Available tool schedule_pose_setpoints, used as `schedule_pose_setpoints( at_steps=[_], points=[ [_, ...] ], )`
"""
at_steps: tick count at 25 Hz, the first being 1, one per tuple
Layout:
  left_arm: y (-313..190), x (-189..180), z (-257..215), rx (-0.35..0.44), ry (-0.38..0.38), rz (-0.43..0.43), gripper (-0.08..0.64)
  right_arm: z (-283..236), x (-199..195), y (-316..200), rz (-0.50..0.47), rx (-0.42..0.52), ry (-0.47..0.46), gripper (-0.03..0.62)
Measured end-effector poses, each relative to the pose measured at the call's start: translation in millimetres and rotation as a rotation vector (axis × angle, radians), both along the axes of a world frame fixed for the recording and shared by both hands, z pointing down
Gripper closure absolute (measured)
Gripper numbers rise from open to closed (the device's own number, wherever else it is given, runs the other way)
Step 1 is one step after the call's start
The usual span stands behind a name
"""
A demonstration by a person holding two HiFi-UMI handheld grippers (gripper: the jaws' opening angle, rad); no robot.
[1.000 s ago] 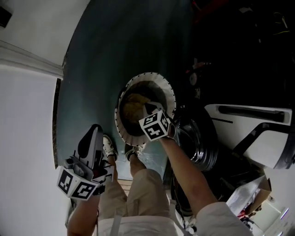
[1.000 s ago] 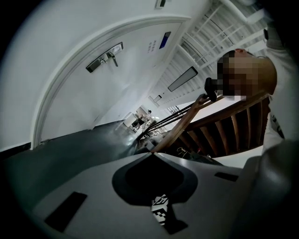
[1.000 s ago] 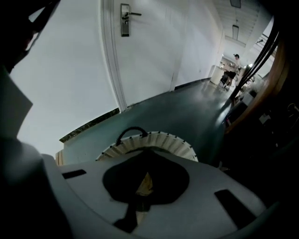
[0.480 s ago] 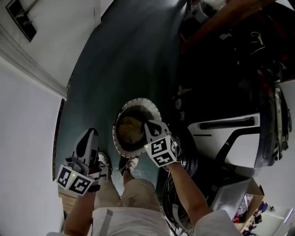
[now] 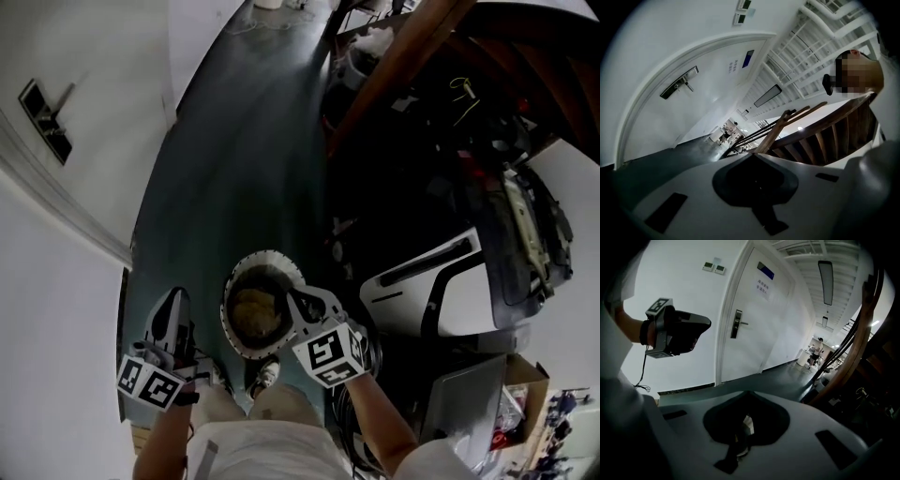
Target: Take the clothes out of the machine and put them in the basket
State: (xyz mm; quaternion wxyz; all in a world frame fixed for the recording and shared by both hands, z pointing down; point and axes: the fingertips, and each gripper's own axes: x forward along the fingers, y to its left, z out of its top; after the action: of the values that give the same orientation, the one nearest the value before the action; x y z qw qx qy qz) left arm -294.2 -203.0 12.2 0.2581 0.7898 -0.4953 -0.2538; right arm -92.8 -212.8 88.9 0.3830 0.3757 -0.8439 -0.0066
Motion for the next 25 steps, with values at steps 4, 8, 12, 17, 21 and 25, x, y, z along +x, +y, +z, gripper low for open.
schedule_pose_setpoints(
  at_steps=[4, 8, 12, 17, 21, 25],
  points=[
    [2.5, -0.1, -23.6, 0.024, -0.002, 0.0, 0.548, -36.0, 14.0, 17.0, 0.019, 0.027, -0.009, 0.58],
    [5.8, -2.2, -46.1, 0.056, -0.004, -0.008, 0.548, -63.9, 30.5, 32.2, 0.048, 0.055, -0.024, 0.58],
    [9.9, -5.1, -66.8, 0.082, 0.009, -0.017, 0.548, -79.3, 48.7, 41.7, 0.069, 0.073, -0.02, 0.58],
    [14.2, -6.7, -88.5, 0.124, 0.01, -0.035, 0.548, -97.2, 65.5, 45.9, 0.069, 0.113, -0.003, 0.58],
    [18.4, -8.8, -95.8, 0.145, 0.015, -0.068, 0.548, -98.0, 69.8, 47.6, 0.071, 0.125, -0.014, 0.578],
    [26.4, -14.9, -100.4, 0.147, 0.014, -0.087, 0.548, -99.2, 70.0, 51.7, 0.079, 0.128, -0.02, 0.58]
  ],
)
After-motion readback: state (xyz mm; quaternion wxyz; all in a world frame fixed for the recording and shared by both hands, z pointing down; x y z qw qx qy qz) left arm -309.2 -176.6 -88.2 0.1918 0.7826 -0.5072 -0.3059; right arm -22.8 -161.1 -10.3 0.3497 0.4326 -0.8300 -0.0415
